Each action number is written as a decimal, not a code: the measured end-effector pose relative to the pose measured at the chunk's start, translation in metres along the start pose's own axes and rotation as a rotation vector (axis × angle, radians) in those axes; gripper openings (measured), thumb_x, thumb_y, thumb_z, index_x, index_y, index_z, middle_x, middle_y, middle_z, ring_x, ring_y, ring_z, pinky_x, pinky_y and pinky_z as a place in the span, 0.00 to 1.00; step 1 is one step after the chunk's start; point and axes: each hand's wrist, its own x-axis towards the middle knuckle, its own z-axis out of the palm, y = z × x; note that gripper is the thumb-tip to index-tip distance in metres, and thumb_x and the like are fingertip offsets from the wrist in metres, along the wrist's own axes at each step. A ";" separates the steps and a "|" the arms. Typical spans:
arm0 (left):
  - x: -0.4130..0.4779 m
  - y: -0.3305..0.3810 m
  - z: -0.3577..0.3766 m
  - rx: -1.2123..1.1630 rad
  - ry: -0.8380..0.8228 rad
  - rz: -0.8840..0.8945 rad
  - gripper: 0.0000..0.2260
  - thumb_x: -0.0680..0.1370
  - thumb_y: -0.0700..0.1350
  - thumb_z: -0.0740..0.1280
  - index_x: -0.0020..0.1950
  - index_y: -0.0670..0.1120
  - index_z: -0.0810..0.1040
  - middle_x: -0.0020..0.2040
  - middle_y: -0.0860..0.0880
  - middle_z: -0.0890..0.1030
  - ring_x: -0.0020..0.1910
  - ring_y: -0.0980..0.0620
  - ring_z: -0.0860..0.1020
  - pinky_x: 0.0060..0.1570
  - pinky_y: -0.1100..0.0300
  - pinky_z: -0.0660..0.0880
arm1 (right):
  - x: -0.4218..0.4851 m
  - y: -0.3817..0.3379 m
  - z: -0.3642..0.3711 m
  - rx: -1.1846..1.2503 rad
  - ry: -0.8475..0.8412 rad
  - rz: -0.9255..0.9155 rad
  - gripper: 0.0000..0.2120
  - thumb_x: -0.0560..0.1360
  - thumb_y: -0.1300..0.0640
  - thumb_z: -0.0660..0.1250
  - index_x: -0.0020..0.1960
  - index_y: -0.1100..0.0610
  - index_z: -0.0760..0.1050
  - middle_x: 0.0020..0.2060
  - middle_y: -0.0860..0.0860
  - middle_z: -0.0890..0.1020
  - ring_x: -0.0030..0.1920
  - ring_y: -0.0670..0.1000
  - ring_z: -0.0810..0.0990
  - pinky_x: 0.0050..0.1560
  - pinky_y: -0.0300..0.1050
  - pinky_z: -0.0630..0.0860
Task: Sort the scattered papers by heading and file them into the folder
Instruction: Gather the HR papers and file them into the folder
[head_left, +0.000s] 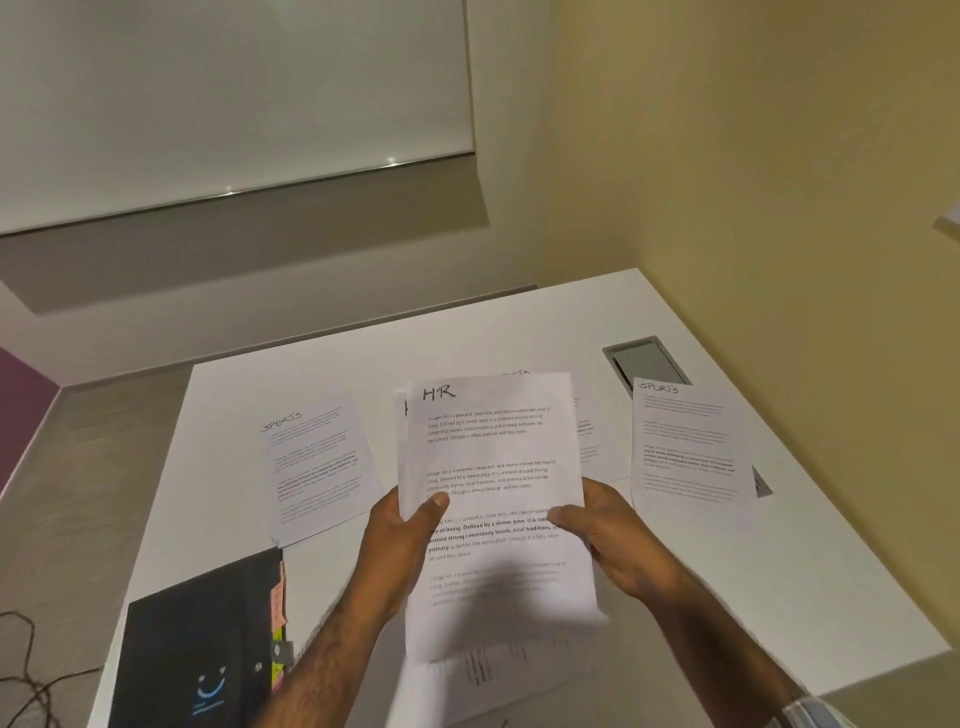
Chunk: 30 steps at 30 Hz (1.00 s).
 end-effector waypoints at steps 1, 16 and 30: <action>0.000 0.000 -0.001 -0.002 0.010 0.019 0.11 0.81 0.41 0.69 0.63 0.46 0.81 0.54 0.47 0.87 0.53 0.47 0.86 0.54 0.52 0.83 | 0.000 -0.002 0.004 -0.039 0.012 -0.012 0.19 0.78 0.71 0.65 0.65 0.59 0.79 0.59 0.54 0.86 0.59 0.56 0.85 0.62 0.53 0.80; 0.011 -0.008 -0.025 -0.043 0.066 0.085 0.09 0.80 0.47 0.68 0.58 0.46 0.84 0.53 0.48 0.87 0.52 0.48 0.86 0.51 0.56 0.82 | -0.001 0.026 0.019 -0.287 0.237 0.031 0.11 0.80 0.61 0.67 0.60 0.51 0.81 0.51 0.46 0.87 0.49 0.48 0.87 0.42 0.38 0.82; -0.003 -0.046 -0.015 0.076 -0.021 0.029 0.17 0.74 0.53 0.70 0.63 0.56 0.81 0.56 0.55 0.85 0.54 0.54 0.83 0.48 0.59 0.81 | 0.013 0.038 0.017 -0.271 0.245 0.005 0.17 0.77 0.63 0.71 0.63 0.51 0.77 0.53 0.47 0.85 0.54 0.47 0.84 0.49 0.38 0.80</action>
